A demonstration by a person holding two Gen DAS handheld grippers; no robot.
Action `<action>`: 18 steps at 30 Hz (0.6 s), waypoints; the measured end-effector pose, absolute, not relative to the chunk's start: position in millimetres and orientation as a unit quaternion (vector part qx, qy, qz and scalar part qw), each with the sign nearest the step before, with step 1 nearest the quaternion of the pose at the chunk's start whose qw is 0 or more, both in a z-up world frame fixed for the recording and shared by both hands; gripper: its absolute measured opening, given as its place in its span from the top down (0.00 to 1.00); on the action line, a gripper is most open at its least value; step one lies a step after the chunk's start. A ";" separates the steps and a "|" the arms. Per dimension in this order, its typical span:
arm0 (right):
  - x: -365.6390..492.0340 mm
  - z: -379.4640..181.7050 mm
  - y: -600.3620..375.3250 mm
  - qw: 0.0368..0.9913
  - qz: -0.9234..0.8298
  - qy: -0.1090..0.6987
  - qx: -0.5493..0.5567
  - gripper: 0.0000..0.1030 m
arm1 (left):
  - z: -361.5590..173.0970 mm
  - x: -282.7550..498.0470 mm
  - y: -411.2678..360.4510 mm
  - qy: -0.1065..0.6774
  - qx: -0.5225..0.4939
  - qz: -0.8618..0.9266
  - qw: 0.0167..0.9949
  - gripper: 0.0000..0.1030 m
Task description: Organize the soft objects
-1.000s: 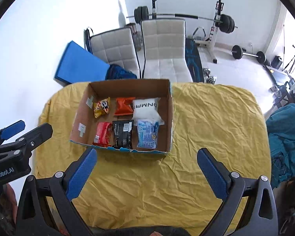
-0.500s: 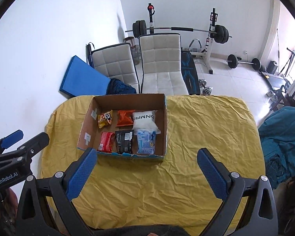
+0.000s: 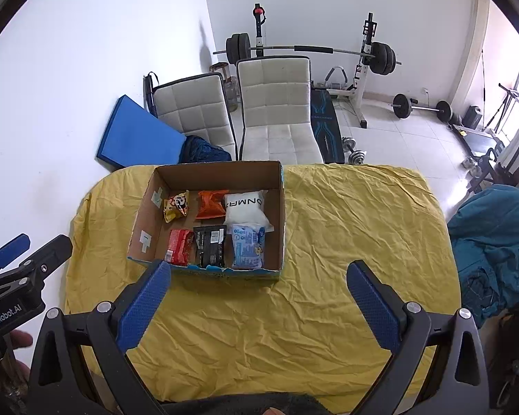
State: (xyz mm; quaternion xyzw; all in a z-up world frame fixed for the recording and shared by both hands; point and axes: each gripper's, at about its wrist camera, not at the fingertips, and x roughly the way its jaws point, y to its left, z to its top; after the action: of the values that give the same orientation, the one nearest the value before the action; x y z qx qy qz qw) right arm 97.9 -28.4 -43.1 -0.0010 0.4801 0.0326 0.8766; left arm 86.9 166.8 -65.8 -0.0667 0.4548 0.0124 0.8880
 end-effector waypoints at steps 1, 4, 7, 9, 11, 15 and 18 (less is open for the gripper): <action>98.0 -43.0 -28.3 0.876 0.032 0.480 -0.001 0.00 | -65.2 87.2 166.7 0.455 -0.065 0.012 0.888 0.00; 98.2 -41.8 -28.2 0.877 0.030 0.479 -0.002 0.00 | -66.5 86.6 166.6 0.457 -0.063 0.009 0.887 0.00; 97.9 -41.4 -27.7 0.878 0.029 0.477 -0.006 0.00 | -66.9 84.3 165.4 0.459 -0.059 0.010 0.887 0.00; 97.8 -39.6 -26.3 0.879 0.028 0.477 -0.004 0.00 | -66.7 83.3 164.3 0.458 -0.057 0.009 0.887 0.00; 97.6 -39.1 -25.0 0.879 0.027 0.476 -0.005 0.00 | -66.3 82.1 163.2 0.458 -0.057 0.013 0.887 0.00; 96.9 -37.3 -24.1 0.879 0.023 0.476 -0.003 0.00 | -65.1 81.3 162.1 0.459 -0.055 0.016 0.886 0.00; 96.5 -36.9 -24.1 0.880 0.021 0.475 -0.004 0.00 | -62.7 80.2 161.7 0.457 -0.057 0.013 0.887 0.00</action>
State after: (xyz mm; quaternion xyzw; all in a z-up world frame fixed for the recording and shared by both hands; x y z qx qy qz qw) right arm 96.5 -24.1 -36.9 -0.0044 0.4750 0.0212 0.8797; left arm 80.2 161.7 -62.7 -0.0574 0.4573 0.0133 0.8874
